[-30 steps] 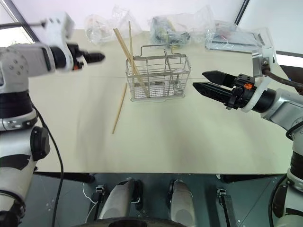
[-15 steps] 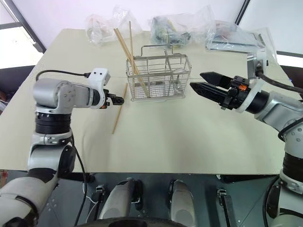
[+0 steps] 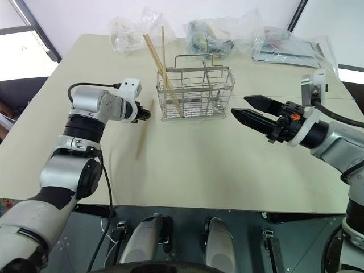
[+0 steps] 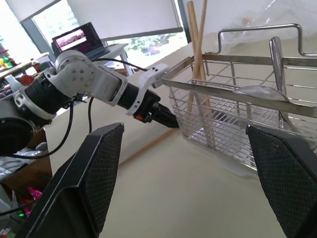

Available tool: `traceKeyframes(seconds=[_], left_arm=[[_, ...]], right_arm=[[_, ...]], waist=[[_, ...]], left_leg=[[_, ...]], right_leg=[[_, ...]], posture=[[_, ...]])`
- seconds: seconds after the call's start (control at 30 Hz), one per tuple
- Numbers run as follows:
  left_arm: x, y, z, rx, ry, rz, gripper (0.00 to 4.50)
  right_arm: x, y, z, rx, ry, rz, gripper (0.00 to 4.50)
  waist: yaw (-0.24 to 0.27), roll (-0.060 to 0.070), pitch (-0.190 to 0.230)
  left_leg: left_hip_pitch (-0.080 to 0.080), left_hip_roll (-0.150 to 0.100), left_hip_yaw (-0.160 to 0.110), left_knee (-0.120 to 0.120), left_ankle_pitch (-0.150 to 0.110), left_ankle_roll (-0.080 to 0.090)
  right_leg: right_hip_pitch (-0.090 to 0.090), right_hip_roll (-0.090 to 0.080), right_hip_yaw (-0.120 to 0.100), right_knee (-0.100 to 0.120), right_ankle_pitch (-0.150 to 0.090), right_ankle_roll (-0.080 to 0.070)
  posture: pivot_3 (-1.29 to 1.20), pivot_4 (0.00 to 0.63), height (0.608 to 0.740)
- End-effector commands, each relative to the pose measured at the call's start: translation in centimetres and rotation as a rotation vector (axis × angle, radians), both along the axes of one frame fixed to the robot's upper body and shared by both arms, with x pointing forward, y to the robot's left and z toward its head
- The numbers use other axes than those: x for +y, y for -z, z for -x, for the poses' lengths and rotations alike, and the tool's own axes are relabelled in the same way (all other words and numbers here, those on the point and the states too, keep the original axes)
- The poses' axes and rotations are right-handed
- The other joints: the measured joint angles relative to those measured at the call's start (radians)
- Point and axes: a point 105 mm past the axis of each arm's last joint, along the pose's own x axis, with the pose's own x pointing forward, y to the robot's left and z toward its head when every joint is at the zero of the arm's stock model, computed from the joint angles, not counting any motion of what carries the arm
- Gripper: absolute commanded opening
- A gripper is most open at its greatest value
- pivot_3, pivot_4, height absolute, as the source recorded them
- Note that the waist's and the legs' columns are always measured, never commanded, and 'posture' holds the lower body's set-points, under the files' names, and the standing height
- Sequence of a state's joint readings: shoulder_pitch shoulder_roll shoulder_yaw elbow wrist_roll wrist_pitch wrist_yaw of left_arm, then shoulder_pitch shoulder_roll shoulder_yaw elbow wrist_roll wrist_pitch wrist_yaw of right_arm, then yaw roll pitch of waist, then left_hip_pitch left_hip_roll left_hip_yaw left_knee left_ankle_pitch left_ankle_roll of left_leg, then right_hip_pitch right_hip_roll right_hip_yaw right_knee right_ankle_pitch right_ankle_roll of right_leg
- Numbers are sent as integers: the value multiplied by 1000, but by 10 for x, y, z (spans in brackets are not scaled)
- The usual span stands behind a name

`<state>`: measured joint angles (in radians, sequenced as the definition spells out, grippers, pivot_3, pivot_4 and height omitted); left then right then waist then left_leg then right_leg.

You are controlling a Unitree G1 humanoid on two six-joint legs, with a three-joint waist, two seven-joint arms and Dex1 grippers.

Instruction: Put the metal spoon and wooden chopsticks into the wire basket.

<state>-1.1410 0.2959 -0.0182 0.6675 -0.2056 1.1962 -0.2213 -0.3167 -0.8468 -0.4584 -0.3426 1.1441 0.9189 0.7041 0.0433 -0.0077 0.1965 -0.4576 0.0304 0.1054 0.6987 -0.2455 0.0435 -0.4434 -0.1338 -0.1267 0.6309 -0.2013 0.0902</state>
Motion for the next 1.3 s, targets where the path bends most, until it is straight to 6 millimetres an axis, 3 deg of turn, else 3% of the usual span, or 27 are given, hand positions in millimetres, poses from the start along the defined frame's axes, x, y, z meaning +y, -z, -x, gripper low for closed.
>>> traceKeyframes(seconds=[0.03,0.07,0.23,0.37,0.47,0.63,0.67,0.77,0.83,1.03,1.2,1.3], left_arm=[[-10,-2,-1,10,29,41,271],[-10,-2,-1,9,26,43,55],[-1,-7,-3,-21,-12,49,55],[21,-28,-13,-178,-52,-4,55],[38,-86,-26,-547,-46,-25,55],[57,-186,-11,-973,-153,362,55],[58,-197,-7,-1014,-156,421,55],[49,-246,15,-1188,-88,606,55],[37,-265,26,-1236,-32,685,55],[-14,-277,40,-1286,144,680,55],[-44,-259,34,-1260,213,645,55],[-59,-239,29,-1243,259,601,55]], right_arm=[[-1,-12,7,-61,-6,14,4055],[-1,-12,7,-59,-7,15,4055],[1,-11,6,-54,-17,15,4055],[0,-13,5,-54,-22,18,4055],[1,-14,3,-54,-26,25,4055],[2,-15,1,-52,-36,28,4055],[2,-15,1,-52,-38,28,4055],[2,-17,0,-50,-44,27,4055],[3,-17,-2,-49,-46,27,4055],[4,-17,-3,-42,-50,26,4055],[4,-16,0,-34,-44,22,4055],[1,-19,1,-34,-34,7,4055]], waist=[[0,0,0],[0,0,0],[-2,0,0],[-5,0,0],[-8,0,0],[-2,-1,0],[-2,-1,0],[-2,-1,0],[-2,-1,0],[-4,-1,0],[-4,-1,0],[-5,-1,0]], left_leg=[[0,0,0,0,0,0],[0,0,0,0,0,0],[0,0,0,0,0,0],[0,0,0,0,0,0],[-1,1,1,-1,0,0],[-3,1,1,0,0,0],[-3,1,1,0,0,0],[-3,0,1,1,0,0],[-3,0,1,1,0,0],[-2,0,1,1,0,0],[-2,0,2,1,1,-1],[-2,0,2,1,1,0]], right_leg=[[0,0,0,0,0,0],[0,0,0,0,0,0],[0,0,0,0,0,0],[-1,0,0,0,0,0],[-2,0,0,0,0,-1],[-3,-1,0,-1,1,-1],[-3,-1,0,-1,1,-1],[-2,-1,-1,-1,1,-1],[-2,-1,-1,-1,2,0],[-1,0,0,-1,2,0],[0,0,0,-1,2,1],[-1,1,0,-1,2,1]], posture=[[0,150,704],[0,150,704],[0,150,704],[0,150,704],[0,150,704],[0,150,704],[0,150,704],[0,150,704],[0,150,704],[0,150,704],[0,150,704],[0,150,704]])
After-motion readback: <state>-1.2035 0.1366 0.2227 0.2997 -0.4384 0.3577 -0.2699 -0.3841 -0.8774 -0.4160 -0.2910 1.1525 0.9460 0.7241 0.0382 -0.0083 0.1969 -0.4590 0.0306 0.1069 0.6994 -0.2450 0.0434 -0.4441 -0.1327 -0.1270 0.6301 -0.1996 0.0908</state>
